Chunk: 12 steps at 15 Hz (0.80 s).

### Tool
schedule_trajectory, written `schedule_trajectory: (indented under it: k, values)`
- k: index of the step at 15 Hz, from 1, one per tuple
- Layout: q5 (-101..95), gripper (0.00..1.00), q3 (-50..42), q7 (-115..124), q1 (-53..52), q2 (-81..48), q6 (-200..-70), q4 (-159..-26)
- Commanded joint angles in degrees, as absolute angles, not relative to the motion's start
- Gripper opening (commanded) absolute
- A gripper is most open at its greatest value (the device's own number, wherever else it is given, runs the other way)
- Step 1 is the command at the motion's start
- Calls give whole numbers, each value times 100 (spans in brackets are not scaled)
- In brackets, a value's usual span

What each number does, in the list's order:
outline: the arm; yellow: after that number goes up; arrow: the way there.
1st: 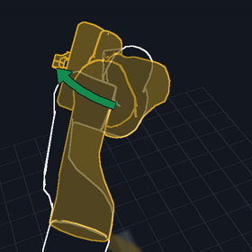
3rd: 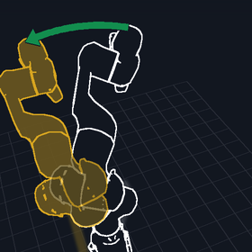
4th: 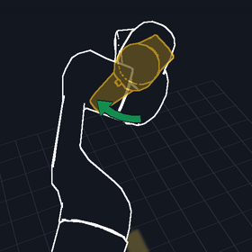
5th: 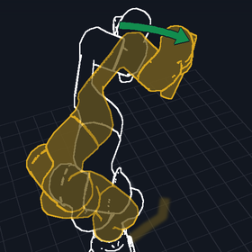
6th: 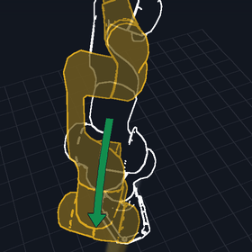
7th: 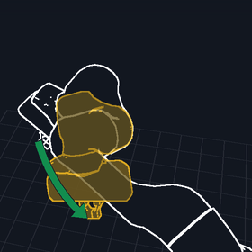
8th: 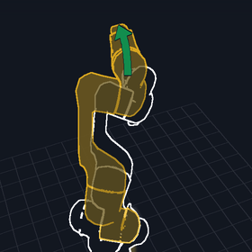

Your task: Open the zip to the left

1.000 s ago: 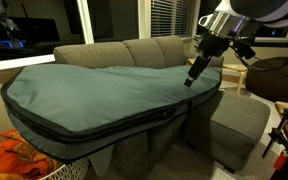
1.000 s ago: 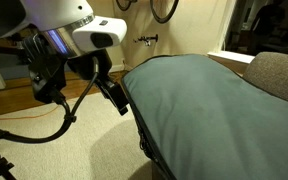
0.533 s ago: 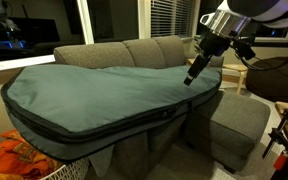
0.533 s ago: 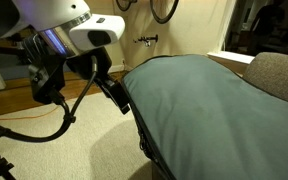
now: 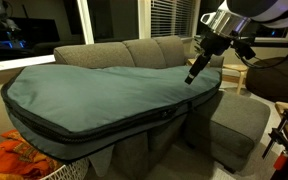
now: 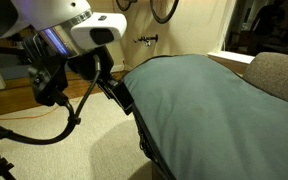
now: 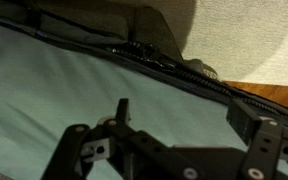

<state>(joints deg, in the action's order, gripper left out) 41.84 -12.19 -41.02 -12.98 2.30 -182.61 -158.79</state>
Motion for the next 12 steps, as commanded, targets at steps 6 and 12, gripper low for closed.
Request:
schedule_trajectory:
  k: [6,12]
  values:
    - [4292,100,-1127,-4161,-1400,344,-18537,-15772]
    - [4382,100,-1097,-4188,-1484,510,-18685,-15634]
